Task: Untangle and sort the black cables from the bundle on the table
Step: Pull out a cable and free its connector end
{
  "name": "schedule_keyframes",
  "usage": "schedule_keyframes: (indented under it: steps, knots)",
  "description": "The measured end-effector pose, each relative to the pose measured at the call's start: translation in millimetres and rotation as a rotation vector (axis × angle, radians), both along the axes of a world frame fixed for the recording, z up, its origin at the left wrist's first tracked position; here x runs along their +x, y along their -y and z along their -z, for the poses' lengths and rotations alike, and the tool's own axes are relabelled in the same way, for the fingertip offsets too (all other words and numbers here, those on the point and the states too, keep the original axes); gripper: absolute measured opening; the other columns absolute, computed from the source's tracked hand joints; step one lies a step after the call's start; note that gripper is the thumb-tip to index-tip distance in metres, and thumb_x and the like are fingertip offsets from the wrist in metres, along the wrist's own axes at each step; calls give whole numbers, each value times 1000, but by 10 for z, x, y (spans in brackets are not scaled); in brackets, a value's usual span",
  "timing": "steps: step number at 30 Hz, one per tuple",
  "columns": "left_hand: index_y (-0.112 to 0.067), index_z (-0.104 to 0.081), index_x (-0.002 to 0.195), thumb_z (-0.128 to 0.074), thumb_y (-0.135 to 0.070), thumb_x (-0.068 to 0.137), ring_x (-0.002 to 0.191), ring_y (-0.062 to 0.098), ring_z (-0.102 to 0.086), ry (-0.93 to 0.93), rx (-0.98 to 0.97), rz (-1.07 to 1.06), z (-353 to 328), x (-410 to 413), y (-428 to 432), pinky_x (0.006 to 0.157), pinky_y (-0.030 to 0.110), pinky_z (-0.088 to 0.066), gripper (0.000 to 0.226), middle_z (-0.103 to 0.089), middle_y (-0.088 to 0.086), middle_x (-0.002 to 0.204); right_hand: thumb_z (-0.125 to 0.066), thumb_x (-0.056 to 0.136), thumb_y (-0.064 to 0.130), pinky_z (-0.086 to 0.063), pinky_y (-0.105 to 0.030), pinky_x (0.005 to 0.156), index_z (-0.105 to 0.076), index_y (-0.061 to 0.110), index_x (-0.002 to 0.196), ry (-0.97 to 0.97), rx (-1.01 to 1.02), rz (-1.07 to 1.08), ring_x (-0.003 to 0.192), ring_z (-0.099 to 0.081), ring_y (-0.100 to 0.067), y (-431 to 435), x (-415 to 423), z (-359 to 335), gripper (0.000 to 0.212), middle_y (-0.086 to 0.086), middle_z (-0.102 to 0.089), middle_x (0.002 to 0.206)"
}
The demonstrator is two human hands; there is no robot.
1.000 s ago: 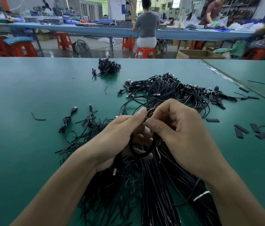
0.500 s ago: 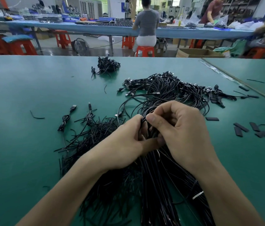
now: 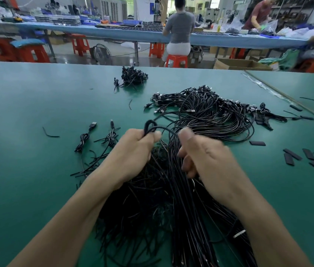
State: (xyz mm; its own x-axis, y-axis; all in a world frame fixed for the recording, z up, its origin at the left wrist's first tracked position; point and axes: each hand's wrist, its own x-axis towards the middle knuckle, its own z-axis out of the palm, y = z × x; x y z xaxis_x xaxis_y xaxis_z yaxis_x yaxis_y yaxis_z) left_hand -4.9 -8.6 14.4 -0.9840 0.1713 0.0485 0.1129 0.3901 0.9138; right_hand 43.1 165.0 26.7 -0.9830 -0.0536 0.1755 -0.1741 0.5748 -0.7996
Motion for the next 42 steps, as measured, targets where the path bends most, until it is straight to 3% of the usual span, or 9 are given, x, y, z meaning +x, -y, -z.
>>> schedule_keyframes:
  steps: [4,6,9,13,23,27,35,39,42]
  knots:
    - [-25,-28,53,-47,-47,76,42,15,-19,17,-21,-104,-13,-38,65,47,29,-18,37,-25,-4,49,-10,52,107,-57,-47,74,-64,15,83,226,255,-117,70,-66,-21,106,42,50,111,2,-66,70]
    - [-26,-26,57,-45,-55,71,43,15,-18,27,-41,-126,-13,-53,101,49,31,-18,37,-24,-5,52,-29,63,100,-56,-41,73,-65,24,87,261,359,-134,72,-64,-13,138,38,105,87,7,-65,74]
    - [-25,-27,55,-43,-70,72,41,13,-20,26,-54,-125,18,-63,111,49,31,-19,51,-25,-9,50,-61,90,55,-54,-34,79,-60,39,118,175,513,-147,90,-63,-10,202,24,224,32,15,-61,97]
    - [-23,-20,61,-24,-103,63,42,13,-20,7,-108,-93,23,-34,28,49,33,-19,80,-24,-10,49,-62,95,36,-49,-31,76,-58,38,123,74,547,-218,99,-56,-13,327,53,332,28,15,-47,103]
    - [-22,-24,49,-26,-70,91,38,10,-32,-226,-259,-125,77,-56,-40,43,19,-32,64,-31,-11,35,-54,99,34,-37,-27,64,-56,30,100,42,574,-288,86,-49,-12,341,43,397,5,11,-44,99]
    - [-29,-41,43,-26,-63,98,40,6,-37,-266,-269,-177,82,-56,-32,45,16,-33,67,-35,-12,35,-49,101,31,-43,-32,65,-52,28,100,23,572,-325,82,-50,-15,337,40,409,5,9,-40,100]
    - [-21,-23,52,-4,-91,77,39,11,-25,-181,-296,-126,89,14,-52,49,33,-20,77,-26,-9,40,-52,97,49,-41,-32,69,-58,30,107,10,540,-316,89,-51,-16,392,61,438,23,10,-39,101]
    - [-21,-28,58,-32,-85,80,40,10,-31,-161,-348,-128,118,-11,-59,47,31,-25,68,-33,-12,39,-54,98,38,-41,-33,69,-57,29,99,-12,524,-297,87,-52,-20,399,63,431,10,9,-44,100]
    - [-20,-28,58,-32,-72,90,42,8,-37,-193,-344,-156,131,-41,-60,43,24,-22,61,-38,-16,39,-58,97,37,-49,-35,72,-62,28,98,-71,472,-235,90,-59,-22,367,50,388,10,9,-52,99]
